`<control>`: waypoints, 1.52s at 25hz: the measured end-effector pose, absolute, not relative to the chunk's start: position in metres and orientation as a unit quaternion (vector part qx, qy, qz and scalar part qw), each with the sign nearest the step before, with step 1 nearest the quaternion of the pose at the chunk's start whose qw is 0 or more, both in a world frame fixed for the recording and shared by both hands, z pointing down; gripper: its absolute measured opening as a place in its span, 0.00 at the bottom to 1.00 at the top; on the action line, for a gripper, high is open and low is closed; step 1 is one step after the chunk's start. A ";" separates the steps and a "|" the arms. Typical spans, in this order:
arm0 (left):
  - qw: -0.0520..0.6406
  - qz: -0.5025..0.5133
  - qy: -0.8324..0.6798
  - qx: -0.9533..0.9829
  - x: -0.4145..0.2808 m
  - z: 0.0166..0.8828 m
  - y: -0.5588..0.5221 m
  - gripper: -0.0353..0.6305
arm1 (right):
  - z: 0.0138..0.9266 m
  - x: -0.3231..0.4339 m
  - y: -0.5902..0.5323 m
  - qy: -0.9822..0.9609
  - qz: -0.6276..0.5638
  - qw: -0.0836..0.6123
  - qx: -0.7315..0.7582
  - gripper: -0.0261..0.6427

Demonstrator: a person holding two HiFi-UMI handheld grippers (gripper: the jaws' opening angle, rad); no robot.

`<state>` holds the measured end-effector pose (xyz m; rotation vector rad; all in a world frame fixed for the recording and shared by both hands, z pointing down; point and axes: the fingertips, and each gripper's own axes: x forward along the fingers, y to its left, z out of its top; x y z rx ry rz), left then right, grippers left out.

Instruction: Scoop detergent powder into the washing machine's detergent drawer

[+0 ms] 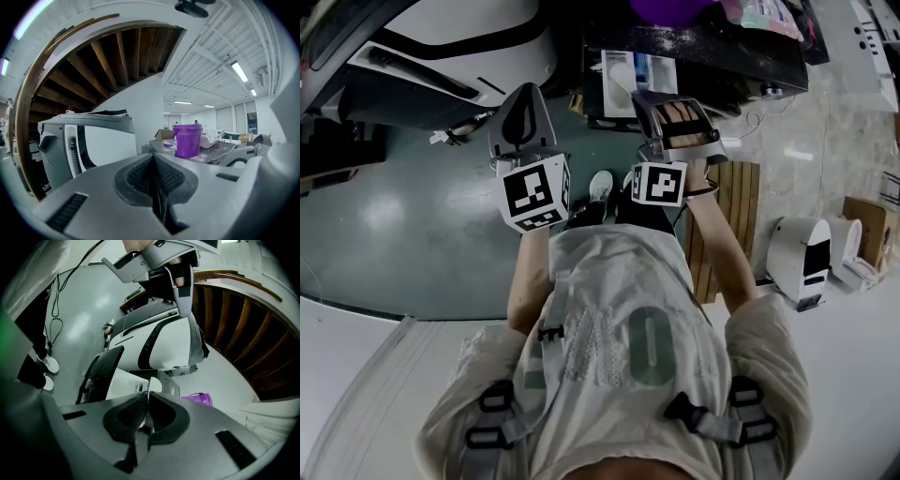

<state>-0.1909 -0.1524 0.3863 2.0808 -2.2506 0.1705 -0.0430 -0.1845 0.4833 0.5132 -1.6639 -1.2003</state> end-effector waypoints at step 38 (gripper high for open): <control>-0.045 0.025 -0.705 0.708 -0.101 0.293 -0.158 0.09 | 0.378 0.063 -0.212 -0.867 0.055 0.171 0.464 0.06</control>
